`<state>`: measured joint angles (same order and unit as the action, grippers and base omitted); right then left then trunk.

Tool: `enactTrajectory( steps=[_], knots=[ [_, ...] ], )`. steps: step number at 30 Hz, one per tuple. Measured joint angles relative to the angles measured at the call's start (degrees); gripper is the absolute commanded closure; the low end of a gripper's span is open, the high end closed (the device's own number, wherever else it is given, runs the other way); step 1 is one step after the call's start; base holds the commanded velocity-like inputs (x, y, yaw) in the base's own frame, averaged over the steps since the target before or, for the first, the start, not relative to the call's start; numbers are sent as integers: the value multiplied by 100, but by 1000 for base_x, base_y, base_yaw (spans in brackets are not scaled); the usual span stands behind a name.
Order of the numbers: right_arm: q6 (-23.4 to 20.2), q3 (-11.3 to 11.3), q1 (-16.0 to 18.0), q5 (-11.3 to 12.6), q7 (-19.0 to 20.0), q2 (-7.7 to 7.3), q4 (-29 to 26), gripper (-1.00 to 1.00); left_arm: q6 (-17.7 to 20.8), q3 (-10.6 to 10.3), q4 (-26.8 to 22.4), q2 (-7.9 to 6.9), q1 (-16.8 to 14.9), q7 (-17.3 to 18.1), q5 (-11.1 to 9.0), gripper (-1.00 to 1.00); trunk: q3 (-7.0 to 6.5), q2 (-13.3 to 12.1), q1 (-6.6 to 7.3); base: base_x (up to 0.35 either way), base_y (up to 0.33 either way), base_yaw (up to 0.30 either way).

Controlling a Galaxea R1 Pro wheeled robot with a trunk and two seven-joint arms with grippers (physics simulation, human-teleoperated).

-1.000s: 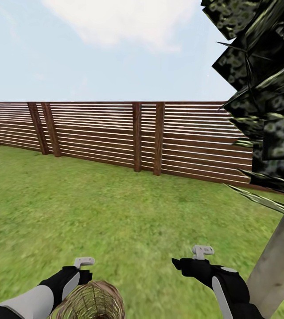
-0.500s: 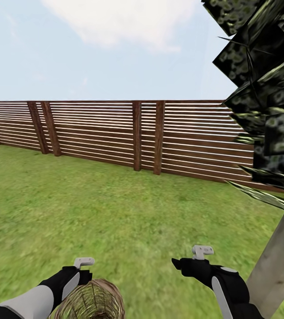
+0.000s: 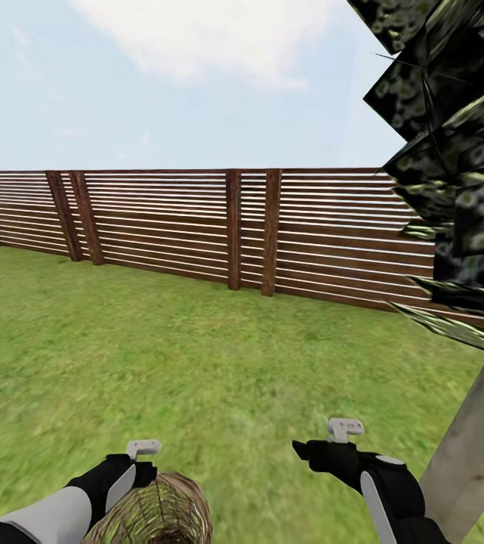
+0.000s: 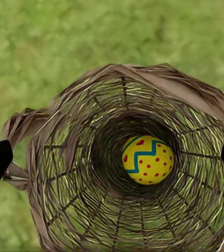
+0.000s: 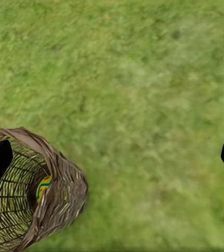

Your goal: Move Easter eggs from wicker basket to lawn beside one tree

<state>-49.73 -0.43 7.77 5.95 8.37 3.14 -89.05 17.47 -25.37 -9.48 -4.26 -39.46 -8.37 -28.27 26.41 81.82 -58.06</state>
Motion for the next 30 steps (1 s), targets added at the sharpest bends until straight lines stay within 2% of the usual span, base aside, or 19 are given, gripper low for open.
enactTrajectory(
  steps=[8, 15, 30],
  knots=[
    [20, 15, 0, -13, -11, 5, 65, -100, 0, 0, 0, -5, 10, -12, -11, -100, 144, 321, -176, 0, 0, 0],
    [64, 211, -1, -19, -34, 9, 108, -100, -22, 1, 0, 0, 70, -15, -13, -100, 270, 602, -329, 0, 0, 0],
    [88, 245, -1, -15, -8, 10, 120, -100, -69, 1, 0, 0, 150, -16, -13, -100, 539, 1204, -659, 0, 0, 0]
  ],
)
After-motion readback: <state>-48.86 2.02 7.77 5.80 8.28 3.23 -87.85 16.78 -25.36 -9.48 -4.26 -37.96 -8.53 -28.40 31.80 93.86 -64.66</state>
